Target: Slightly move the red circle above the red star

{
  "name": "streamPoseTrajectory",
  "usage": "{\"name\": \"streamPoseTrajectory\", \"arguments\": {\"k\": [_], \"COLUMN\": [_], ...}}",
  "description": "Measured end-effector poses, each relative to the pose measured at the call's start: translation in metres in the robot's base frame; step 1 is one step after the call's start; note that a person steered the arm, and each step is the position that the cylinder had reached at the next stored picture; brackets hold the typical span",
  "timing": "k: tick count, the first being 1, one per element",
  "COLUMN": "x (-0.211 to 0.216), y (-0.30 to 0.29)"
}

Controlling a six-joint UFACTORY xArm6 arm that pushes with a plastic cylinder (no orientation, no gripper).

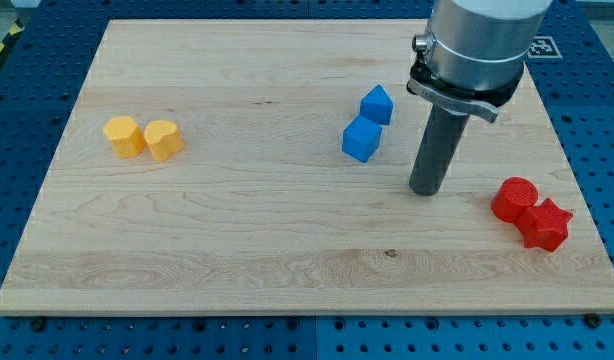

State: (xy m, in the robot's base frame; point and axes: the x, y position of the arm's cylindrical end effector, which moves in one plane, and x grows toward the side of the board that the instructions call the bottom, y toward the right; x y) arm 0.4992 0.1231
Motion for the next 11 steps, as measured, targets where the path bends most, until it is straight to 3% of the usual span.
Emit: {"name": "streamPoseTrajectory", "arguments": {"k": [2,6,10,11], "x": [0.021,0.016,0.014,-0.009], "y": [0.014,0.067,0.08,0.055]}}
